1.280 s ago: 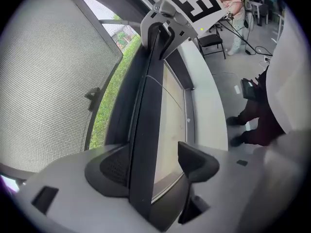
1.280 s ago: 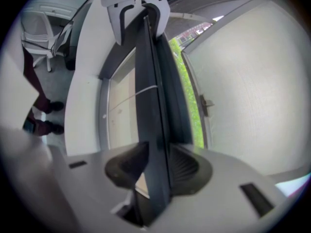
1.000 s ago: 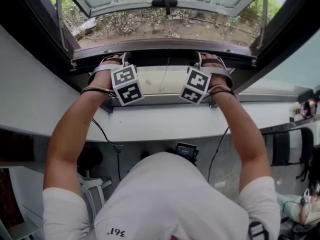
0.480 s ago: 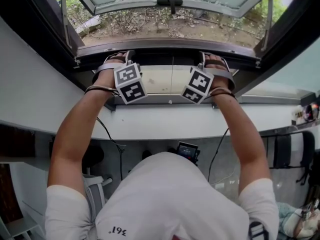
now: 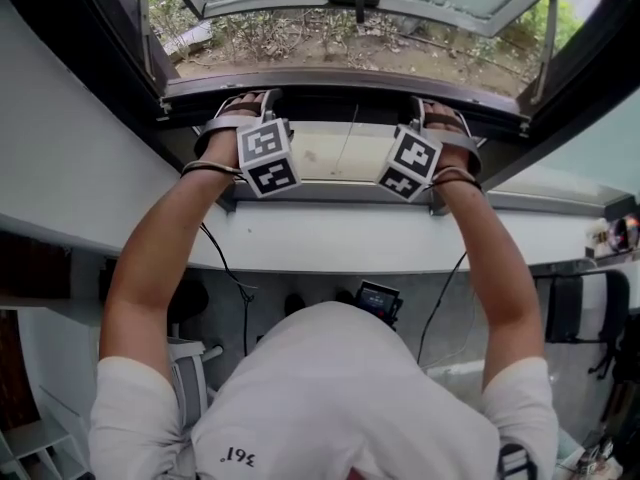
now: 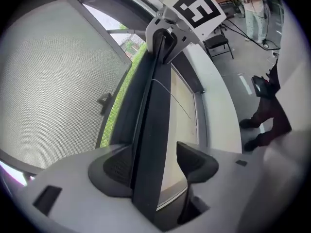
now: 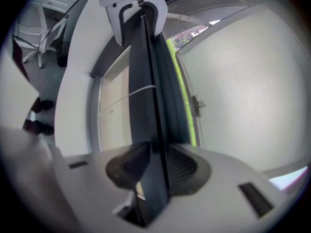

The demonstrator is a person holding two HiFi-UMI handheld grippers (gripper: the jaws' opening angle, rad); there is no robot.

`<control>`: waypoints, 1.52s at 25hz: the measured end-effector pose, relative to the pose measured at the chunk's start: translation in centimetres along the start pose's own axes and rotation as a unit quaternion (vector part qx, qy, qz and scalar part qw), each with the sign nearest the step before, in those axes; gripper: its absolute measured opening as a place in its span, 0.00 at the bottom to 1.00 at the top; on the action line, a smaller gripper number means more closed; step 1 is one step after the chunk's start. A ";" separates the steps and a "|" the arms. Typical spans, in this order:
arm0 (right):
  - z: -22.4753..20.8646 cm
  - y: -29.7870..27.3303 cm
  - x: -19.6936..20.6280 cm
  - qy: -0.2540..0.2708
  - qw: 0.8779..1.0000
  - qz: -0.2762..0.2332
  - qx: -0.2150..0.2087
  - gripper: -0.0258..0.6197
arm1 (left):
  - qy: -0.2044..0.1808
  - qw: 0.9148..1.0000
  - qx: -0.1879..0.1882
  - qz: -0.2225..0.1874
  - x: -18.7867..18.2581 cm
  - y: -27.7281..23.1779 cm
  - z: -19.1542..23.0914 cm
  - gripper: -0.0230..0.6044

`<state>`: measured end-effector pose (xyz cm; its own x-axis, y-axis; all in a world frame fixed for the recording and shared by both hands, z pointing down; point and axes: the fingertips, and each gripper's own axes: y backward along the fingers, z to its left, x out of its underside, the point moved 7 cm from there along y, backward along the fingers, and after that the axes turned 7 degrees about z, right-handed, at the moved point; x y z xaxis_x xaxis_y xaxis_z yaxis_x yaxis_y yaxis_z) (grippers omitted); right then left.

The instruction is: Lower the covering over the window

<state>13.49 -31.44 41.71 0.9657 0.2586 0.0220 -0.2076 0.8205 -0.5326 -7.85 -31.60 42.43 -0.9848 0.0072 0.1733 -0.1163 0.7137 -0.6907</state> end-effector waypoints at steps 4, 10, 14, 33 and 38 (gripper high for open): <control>-0.1 0.1 0.1 -0.002 1.000 -0.004 -0.001 0.21 | 0.014 1.000 -0.003 -0.011 0.1 0.2 0.3 0.50; 0.0 0.1 0.2 -0.007 1.000 -0.016 0.003 0.21 | 0.022 1.000 -0.003 -0.018 0.2 0.3 0.2 0.50; -0.1 0.2 0.2 -0.007 1.000 -0.019 0.003 0.21 | 0.026 0.999 -0.003 -0.021 0.3 0.4 0.2 0.50; -0.8 1.5 0.1 -0.075 0.996 -0.055 -0.015 0.21 | 0.121 0.988 0.013 -0.091 1.0 3.0 1.1 0.50; -1.4 3.3 -0.3 -0.105 0.991 -0.083 -0.012 0.21 | 0.178 0.974 0.013 -0.137 0.9 4.5 1.6 0.43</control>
<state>12.67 -29.50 38.73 0.9323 0.2239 0.2842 -0.0430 0.8485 -0.5275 -9.46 -29.52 38.32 -0.8100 0.0646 0.5829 -0.3765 0.7049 -0.6012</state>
